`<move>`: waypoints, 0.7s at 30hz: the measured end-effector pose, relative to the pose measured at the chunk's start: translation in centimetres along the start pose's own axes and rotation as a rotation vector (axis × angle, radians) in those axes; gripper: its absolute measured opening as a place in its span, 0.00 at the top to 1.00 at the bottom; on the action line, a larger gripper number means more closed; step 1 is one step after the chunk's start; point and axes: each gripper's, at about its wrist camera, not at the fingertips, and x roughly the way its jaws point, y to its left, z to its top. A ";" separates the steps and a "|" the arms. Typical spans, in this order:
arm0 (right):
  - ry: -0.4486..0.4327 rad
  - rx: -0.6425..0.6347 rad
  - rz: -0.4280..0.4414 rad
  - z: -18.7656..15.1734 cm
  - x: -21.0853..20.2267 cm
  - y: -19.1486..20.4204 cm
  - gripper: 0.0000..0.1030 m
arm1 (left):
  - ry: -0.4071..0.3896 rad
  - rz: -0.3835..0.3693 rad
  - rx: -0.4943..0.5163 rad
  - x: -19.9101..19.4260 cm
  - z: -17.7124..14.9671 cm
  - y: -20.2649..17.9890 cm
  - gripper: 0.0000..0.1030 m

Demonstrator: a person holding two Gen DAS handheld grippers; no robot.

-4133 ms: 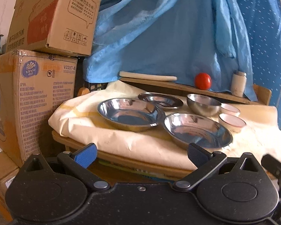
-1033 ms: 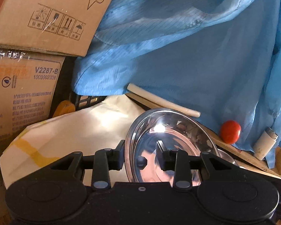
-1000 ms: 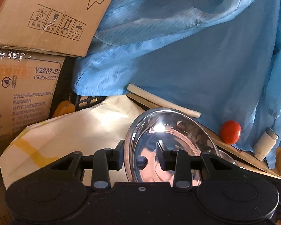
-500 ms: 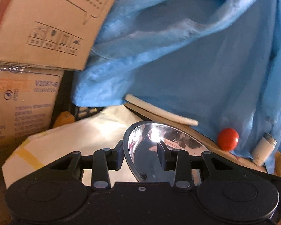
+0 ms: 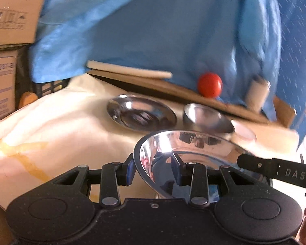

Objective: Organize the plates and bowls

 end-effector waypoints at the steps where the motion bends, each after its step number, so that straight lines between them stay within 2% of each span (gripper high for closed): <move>1: 0.009 0.002 -0.009 -0.4 -0.2 -0.3 0.77 | 0.008 0.000 0.020 0.0 -0.4 -0.2 0.63; 9: 0.036 -0.040 -0.070 -2.4 -0.6 -0.1 0.76 | 0.036 0.032 0.130 0.4 -2.1 -1.3 0.63; 16: 0.061 -0.066 -0.073 -2.9 -1.1 0.4 0.75 | 0.038 0.028 0.161 -0.3 -2.1 -1.4 0.62; 21: 0.066 -0.072 -0.081 -2.9 -1.4 0.4 0.73 | 0.044 0.017 0.177 -0.3 -2.2 -1.7 0.56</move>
